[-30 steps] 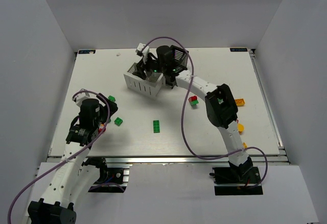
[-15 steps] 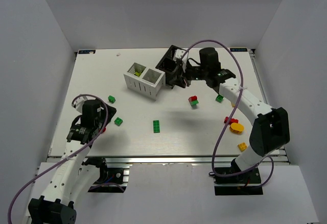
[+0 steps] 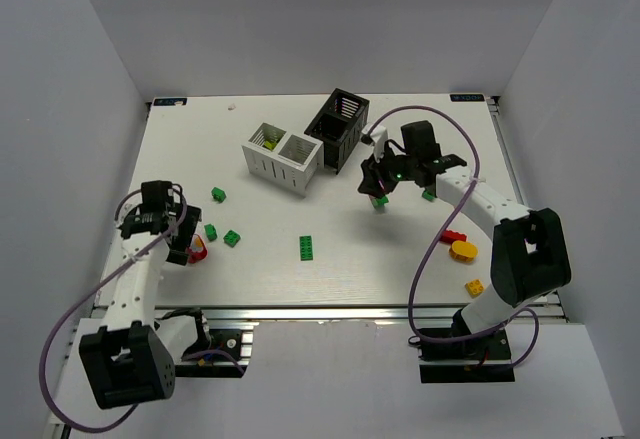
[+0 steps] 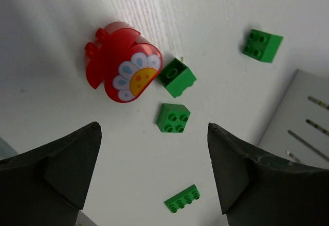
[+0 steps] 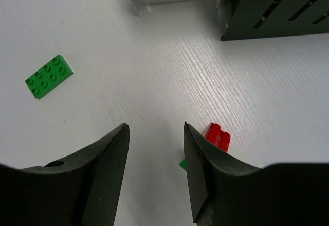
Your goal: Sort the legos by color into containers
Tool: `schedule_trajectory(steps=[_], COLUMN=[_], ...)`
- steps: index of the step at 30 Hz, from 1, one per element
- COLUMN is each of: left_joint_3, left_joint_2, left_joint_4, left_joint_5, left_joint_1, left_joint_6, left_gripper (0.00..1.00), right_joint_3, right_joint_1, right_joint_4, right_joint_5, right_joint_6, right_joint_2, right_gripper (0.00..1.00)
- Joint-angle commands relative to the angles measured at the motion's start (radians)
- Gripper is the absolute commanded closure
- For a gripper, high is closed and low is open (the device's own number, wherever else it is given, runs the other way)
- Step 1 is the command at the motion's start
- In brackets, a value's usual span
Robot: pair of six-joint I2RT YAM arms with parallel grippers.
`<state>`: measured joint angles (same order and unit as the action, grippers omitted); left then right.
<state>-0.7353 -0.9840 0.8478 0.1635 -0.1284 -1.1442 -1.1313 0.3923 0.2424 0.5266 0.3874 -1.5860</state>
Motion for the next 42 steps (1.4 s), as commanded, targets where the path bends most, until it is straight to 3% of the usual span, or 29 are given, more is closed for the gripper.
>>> schedule_trajectory(steps=[1,10,16,20,27,42], left_joint_3=[-0.062,-0.131,-0.155,-0.079,-0.087,-0.104], left_joint_2=[-0.080,-0.274,-0.312,-0.367,-0.458,-0.516], left_joint_4=[0.091,0.138,0.145,0.076,-0.006,0.017], left_joint_5=[-0.022,-0.088,-0.059,-0.136,-0.208,-0.180], left_joint_1=[-0.040,-0.092,-0.134,-0.175,-0.182,-0.185], left_joint_6=[-0.084,-0.224,-0.238,-0.244,-0.250,-0.230], left_gripper=[0.06,0.02,0.02,0.02,0.02,0.02], right_joint_3=[-0.024,-0.028,-0.012,-0.002,0.007,0.027], right_joint_1=[-0.016,-0.043,-0.073,-0.089,-0.107,-0.113], right_joint_4=[-0.049,-0.091,-0.121,-0.135,-0.141,-0.153], right_joint_5=[0.009,0.029,0.041,0.050,0.062,0.069], right_joint_6=[-0.036,-0.064,-0.090,-0.102,-0.107,-0.117], right_joint_2=[-0.005,-0.012,-0.009,-0.008,-0.008,-0.005], right_gripper=[0.48,0.48,0.48,0.48,0.48,0.48])
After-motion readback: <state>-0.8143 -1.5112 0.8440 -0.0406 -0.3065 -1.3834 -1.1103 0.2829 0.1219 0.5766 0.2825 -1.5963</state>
